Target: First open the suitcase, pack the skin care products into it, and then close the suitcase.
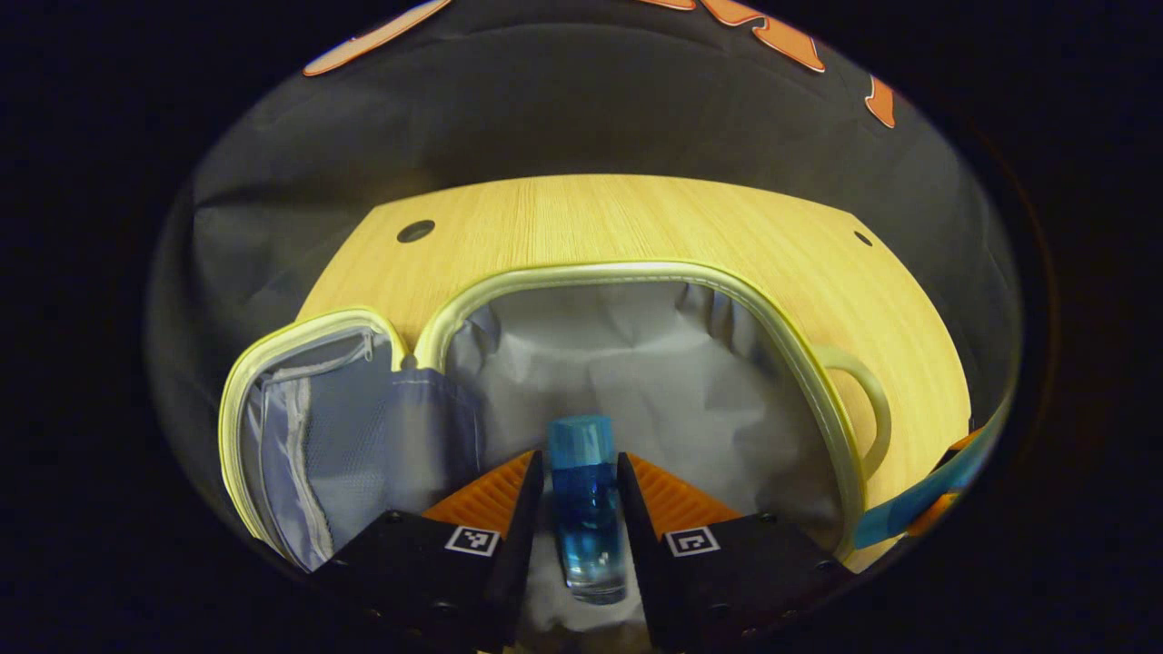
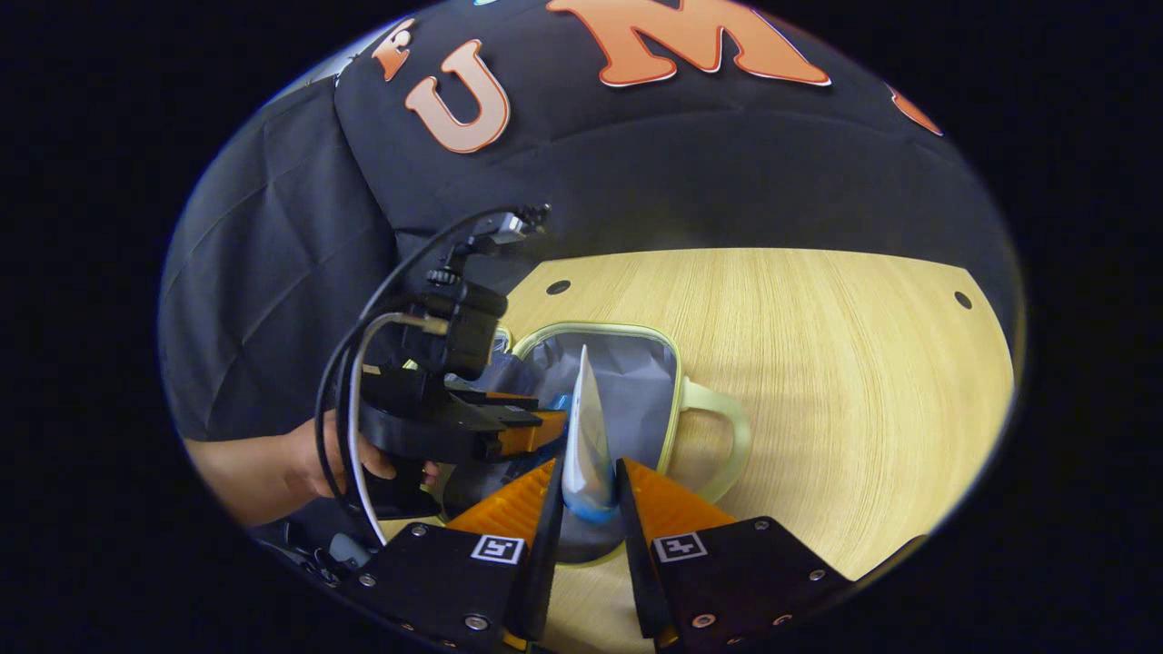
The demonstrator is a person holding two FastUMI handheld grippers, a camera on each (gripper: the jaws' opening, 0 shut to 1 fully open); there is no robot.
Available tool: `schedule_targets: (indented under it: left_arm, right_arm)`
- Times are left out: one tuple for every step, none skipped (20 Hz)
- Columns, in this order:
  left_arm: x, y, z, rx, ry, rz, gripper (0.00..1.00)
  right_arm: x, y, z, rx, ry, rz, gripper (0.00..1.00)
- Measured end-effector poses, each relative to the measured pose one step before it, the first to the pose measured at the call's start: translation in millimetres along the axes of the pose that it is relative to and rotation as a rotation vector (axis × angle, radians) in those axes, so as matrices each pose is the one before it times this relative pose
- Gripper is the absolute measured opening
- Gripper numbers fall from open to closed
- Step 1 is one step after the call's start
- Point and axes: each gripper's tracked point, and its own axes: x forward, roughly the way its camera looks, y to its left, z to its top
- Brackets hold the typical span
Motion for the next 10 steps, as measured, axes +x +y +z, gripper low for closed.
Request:
schedule_targets:
  left_arm:
    - [-3.54,3.14,5.35,0.0053,-0.02639,0.00698,0.57]
    - [-6.52,3.01,3.03,0.00537,-0.02142,0.0098,0.63]
    - [-3.45,2.83,4.11,-0.00189,-0.02729,0.00504,0.59]
    - [-6.65,3.93,5.04,-0.00396,-0.02857,0.00527,0.64]
    - [-6.18,6.02,2.79,-0.00688,-0.02802,0.01118,0.67]
    - [-5.01,5.4,2.85,-0.00407,-0.02469,0.00755,0.7]
    - [-8.13,7.08,3.98,-0.00511,-0.0243,0.00995,0.7]
    - [-5.33,4.92,3.69,-0.01071,-0.02542,0.00476,0.72]
    - [-9.19,6.18,5.14,-0.01304,-0.02412,0.00414,0.75]
    - [-9.06,6.3,4.8,-0.01335,-0.02453,0.00957,0.79]
  right_arm:
    - [1.23,0.53,-2.61,0.00421,0.00556,0.00618,0.38]
    - [3.1,0.69,0.41,0.00436,0.00232,0.00024,0.38]
    - [3.65,2.7,0.97,0.00558,0.00631,0.00471,0.38]
    - [4.59,1.47,-0.69,0.00651,0.01006,0.00234,0.38]
    - [4.82,1.62,-1.6,0.00514,0.0114,0.00739,0.38]
    - [5.0,2.26,-0.75,0.0029,0.01081,0.00529,0.38]
    - [3.11,1.51,-1.41,-0.00128,0.00888,0.00275,0.38]
    - [4.36,1.28,-1.49,-0.00105,0.01261,-0.00097,0.38]
    - [6.18,1.24,-3.92,0.00143,0.01643,0.00036,0.38]
    - [6.37,1.08,-2.25,0.00317,0.01613,0.00203,0.38]
